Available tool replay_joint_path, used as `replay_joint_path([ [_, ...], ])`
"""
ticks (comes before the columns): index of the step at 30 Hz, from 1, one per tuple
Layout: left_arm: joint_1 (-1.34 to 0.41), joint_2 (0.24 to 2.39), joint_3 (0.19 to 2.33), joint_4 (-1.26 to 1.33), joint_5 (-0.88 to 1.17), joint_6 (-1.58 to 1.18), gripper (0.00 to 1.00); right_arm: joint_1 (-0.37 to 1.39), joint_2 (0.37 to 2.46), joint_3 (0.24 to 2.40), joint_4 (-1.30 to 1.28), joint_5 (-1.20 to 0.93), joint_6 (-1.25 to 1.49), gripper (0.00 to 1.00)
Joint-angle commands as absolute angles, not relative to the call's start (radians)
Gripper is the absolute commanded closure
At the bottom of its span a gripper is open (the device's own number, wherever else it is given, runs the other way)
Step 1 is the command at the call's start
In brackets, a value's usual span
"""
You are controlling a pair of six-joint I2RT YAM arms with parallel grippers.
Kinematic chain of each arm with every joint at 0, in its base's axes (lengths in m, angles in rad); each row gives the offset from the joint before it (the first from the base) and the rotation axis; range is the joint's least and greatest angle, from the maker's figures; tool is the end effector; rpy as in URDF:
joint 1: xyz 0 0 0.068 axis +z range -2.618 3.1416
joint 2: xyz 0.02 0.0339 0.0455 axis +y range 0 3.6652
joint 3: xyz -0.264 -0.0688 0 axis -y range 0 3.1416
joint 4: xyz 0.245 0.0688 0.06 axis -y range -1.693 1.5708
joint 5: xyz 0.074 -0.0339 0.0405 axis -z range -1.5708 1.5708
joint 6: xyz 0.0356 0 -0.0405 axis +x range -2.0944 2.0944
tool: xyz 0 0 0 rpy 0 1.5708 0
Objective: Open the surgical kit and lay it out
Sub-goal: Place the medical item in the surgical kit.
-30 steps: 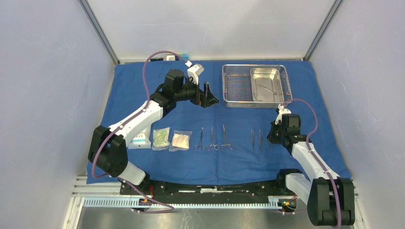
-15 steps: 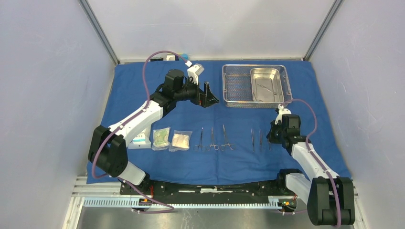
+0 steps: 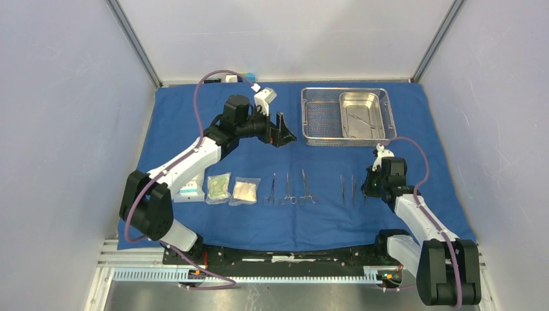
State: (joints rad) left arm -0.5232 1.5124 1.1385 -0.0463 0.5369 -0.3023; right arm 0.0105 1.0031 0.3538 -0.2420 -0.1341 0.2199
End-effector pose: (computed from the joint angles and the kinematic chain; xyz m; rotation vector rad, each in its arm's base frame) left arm 0.2941 -0.1907 0.3008 0.5908 2.0019 -1.0523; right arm 0.1781 0.0066 0.1507 0.1997 2.4615 0.2650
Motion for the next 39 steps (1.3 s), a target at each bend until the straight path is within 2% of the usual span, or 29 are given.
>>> replay_joint_path([
  [1, -0.522, 1.509, 1.136, -0.003, 0.561, -0.302, 0.0, 0.006, 1.002, 0.355, -0.206, -0.142, 0.224, 1.0],
  [28, -0.522, 1.496, 1.115, 0.035, 0.574, -0.314, 0.0, -0.022, 1.007, 0.341, -0.165, -0.182, 0.222, 1.0],
  [39, -0.522, 1.484, 1.108, 0.035, 0.571, -0.311, 0.0, -0.022, 1.016, 0.344, -0.178, -0.176, 0.216, 0.81],
])
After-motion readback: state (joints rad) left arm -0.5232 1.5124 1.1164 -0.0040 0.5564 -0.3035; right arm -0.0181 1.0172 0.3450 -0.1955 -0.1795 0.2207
